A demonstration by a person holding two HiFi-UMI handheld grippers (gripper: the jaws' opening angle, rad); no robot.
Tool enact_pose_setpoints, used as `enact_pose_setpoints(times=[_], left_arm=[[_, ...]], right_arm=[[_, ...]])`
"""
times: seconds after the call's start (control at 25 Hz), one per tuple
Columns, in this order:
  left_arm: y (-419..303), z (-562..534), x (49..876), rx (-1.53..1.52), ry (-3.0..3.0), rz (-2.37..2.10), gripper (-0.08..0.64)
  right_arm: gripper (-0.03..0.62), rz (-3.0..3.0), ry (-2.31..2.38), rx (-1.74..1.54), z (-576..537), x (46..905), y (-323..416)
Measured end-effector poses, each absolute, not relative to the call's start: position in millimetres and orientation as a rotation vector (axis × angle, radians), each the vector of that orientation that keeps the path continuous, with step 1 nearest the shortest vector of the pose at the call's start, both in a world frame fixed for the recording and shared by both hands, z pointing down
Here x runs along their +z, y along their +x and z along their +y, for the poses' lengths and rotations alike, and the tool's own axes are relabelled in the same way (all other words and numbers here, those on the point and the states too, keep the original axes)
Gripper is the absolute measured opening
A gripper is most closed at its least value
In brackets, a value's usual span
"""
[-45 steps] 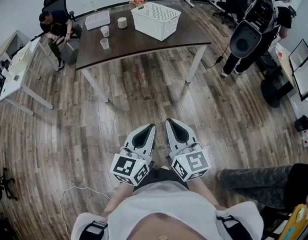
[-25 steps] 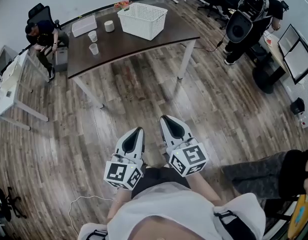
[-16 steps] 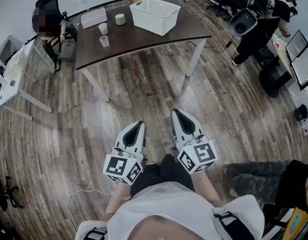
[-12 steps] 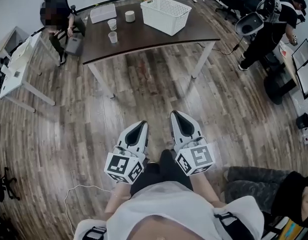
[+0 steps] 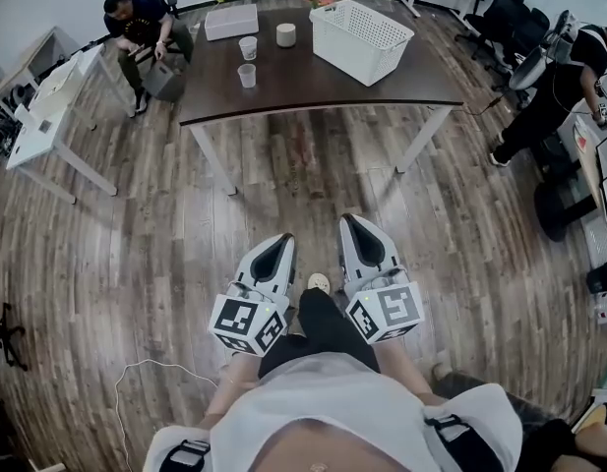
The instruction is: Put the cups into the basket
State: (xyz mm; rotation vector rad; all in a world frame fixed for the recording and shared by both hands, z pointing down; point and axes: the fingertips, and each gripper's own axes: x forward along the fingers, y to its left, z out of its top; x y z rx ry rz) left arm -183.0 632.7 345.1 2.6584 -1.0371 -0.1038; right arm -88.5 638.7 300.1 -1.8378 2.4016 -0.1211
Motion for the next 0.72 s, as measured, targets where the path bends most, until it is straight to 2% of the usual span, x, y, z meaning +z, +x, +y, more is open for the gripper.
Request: enact_pose_setpoints(times=[0.72], left_arm=[[-100.9, 474.6, 345.3, -0.115, 2.640, -1.022, 0.011]], right_arm=[[0.014, 2.392, -1.868, -0.142, 491.5, 303.4, -17.2]])
